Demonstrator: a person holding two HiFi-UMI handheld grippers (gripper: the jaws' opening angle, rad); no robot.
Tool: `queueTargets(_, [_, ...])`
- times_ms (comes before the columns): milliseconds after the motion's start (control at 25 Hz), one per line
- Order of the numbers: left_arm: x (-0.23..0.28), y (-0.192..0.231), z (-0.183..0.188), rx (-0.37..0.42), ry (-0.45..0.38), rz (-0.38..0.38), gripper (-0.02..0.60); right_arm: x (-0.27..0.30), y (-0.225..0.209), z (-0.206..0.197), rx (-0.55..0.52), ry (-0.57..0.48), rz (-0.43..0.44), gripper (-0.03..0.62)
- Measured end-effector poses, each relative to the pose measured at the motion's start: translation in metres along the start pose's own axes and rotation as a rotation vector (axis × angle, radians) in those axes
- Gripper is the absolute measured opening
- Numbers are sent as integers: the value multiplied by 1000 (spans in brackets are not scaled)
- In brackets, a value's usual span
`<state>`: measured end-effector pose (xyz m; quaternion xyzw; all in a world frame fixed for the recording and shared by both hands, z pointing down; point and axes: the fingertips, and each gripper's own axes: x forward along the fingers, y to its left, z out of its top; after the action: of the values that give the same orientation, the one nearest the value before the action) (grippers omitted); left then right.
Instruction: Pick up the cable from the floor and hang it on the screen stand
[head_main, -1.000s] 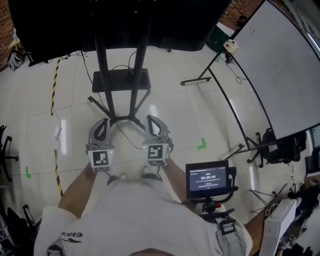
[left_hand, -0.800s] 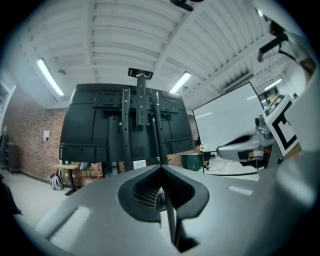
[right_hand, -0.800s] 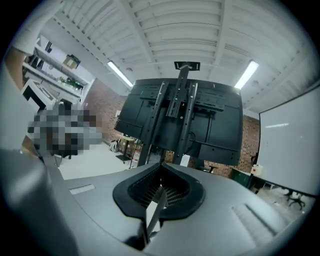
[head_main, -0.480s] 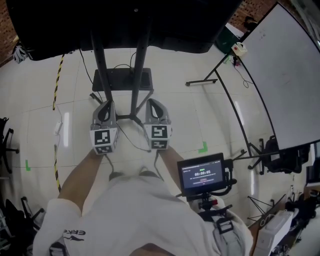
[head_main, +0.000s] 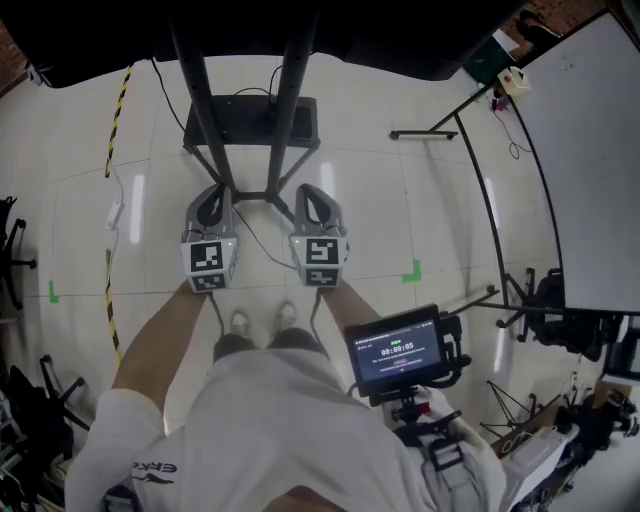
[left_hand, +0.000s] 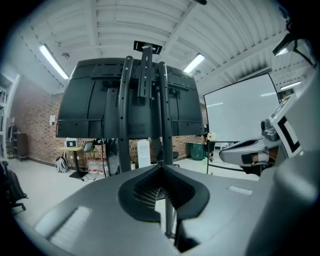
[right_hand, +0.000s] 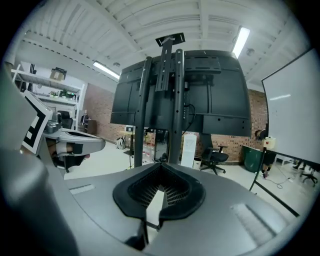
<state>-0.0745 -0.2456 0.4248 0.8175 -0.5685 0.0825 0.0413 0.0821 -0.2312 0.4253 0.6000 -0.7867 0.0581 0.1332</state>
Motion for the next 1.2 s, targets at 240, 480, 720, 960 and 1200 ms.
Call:
queueTargets(240, [22, 5, -77, 20, 137, 2, 2, 28, 10, -83, 14, 133, 49, 14])
queueTargets(480, [45, 15, -170, 21, 244, 19, 2, 53, 21, -178, 17, 238, 85, 14])
queueTargets(720, [61, 24, -271, -5, 311, 46, 2, 70, 36, -274, 26, 303, 111, 14])
queueTargets(960, [83, 35, -382, -48, 362, 62, 2, 98, 57, -377, 25, 336, 158, 14])
queueTargets(1200, [125, 54, -491, -31, 370, 70, 2, 145, 69, -482, 12, 333, 209, 14])
